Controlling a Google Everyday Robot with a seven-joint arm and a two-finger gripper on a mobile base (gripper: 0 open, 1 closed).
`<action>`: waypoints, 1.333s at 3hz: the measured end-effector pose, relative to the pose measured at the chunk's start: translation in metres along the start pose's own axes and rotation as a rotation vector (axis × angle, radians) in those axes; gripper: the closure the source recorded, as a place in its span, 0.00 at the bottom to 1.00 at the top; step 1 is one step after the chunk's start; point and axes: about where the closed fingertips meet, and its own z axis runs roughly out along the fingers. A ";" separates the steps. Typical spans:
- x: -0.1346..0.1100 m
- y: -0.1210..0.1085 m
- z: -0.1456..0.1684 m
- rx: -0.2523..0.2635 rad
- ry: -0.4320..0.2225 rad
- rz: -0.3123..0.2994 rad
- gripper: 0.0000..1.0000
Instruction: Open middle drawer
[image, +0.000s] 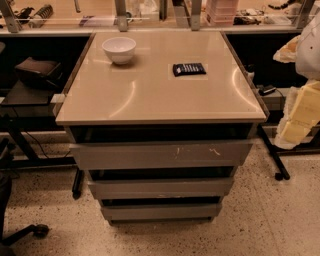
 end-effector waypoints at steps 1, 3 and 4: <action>0.000 0.000 0.000 0.000 0.000 0.000 0.00; -0.039 0.037 0.086 -0.063 -0.098 -0.058 0.00; -0.073 0.077 0.168 -0.124 -0.133 -0.059 0.00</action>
Offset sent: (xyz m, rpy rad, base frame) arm 0.0081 0.0426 -0.0766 0.0558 0.0283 0.1065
